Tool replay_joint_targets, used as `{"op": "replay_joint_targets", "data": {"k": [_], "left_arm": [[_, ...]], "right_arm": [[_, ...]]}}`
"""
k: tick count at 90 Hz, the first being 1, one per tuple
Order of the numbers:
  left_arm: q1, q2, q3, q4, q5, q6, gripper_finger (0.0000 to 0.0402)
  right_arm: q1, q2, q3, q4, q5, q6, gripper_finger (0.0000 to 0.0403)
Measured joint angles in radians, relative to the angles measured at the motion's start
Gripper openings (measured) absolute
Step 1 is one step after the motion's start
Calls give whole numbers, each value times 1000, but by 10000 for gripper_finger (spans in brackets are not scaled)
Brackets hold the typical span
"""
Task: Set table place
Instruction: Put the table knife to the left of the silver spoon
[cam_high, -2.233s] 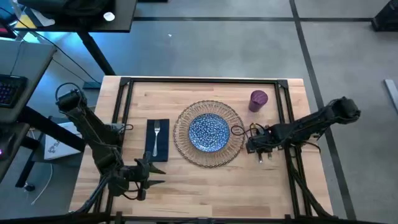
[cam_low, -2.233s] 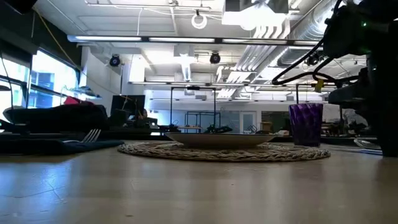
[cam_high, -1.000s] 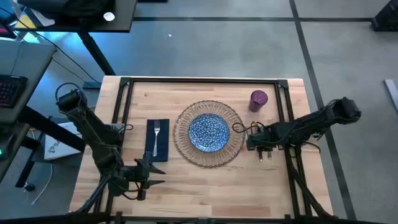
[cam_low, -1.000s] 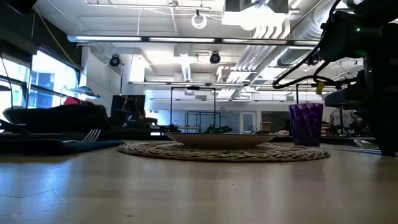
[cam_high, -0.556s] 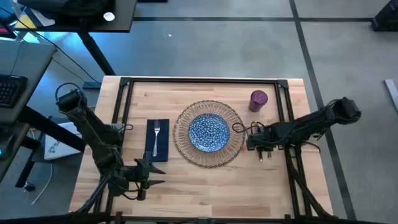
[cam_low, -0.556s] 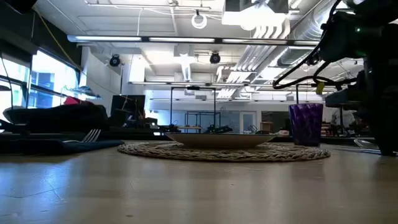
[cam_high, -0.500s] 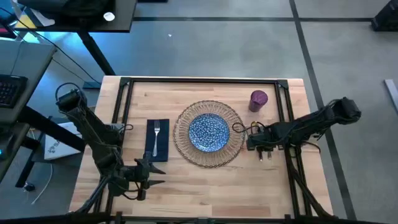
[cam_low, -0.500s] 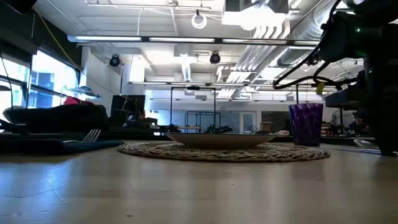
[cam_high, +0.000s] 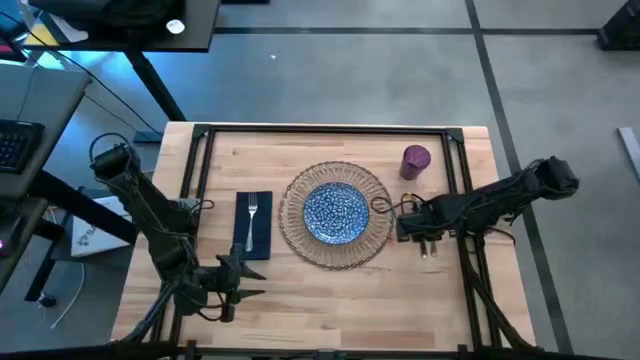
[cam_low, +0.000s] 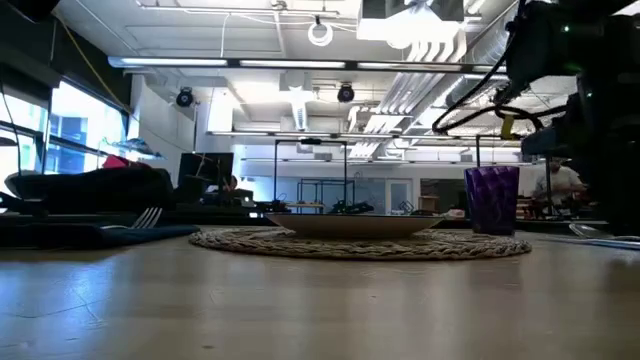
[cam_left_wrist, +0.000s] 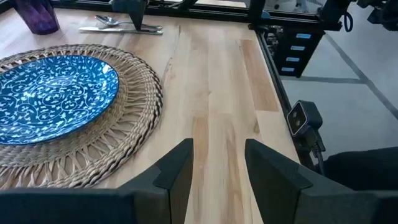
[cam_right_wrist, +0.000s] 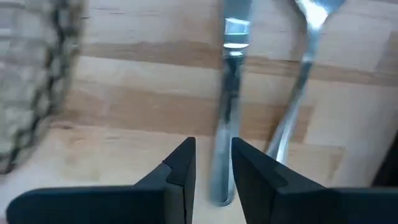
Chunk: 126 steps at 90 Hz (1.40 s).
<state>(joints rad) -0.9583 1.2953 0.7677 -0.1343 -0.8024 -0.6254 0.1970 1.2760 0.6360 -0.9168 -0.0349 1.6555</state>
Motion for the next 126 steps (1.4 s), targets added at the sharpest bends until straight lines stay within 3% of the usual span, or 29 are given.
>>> {"op": "replay_joint_targets", "data": {"k": [29, 56, 88, 126], "left_arm": [[-7, 0, 0, 1, 8, -1, 129], [-12, 0, 0, 4, 7, -1, 129], [-11, 0, 0, 4, 4, -1, 129], [-12, 0, 0, 4, 6, -1, 129]], "right_arm": [[0, 0, 1, -50, 5, 3, 72], [0, -1, -62, 14, 0, 19, 70], [0, -1, -62, 40, -7, 7, 4], [0, 2, -62, 45, 0, 4, 0]]}}
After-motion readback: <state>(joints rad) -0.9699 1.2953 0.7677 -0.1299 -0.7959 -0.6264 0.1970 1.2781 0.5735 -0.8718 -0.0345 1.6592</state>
